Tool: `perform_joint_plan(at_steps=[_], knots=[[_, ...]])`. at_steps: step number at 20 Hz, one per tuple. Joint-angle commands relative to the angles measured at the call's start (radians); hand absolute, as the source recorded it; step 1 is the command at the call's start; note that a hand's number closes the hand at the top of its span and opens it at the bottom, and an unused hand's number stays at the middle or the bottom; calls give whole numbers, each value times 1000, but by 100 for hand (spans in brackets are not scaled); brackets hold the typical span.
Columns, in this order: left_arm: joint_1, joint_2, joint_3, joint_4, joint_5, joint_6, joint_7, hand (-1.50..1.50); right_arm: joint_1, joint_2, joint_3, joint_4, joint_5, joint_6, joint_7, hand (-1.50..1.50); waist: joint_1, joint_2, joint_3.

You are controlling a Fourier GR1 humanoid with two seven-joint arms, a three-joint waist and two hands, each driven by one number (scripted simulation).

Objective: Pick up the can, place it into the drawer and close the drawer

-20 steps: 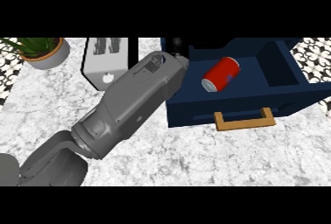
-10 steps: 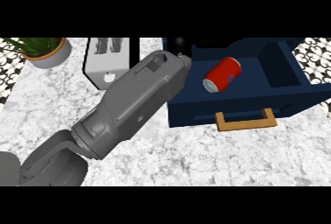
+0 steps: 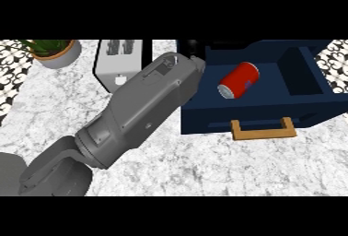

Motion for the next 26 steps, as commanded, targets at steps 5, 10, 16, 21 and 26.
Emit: perform_joint_plan(at_steps=[5,10,16,21,26], knots=[[-37,0,22,19,23,-17,15,-150,-151,31,257,40,452,-72,-23,-150,40,0,-1],[-51,0,42,23,5,-12,58,-150,-226,33,409,157,687,-151,-66,-150,61,-11,-1],[2,39,29,-5,-31,-28,90,-150,-406,-21,477,424,876,-268,-124,-150,71,-14,-1],[52,93,15,-106,-55,-1,122,-150,-448,-10,582,645,1040,-381,-182,-150,94,-19,-1],[53,138,17,-134,-88,1,167,-150,-574,-52,615,828,1141,-417,-198,-150,78,-16,-1]])
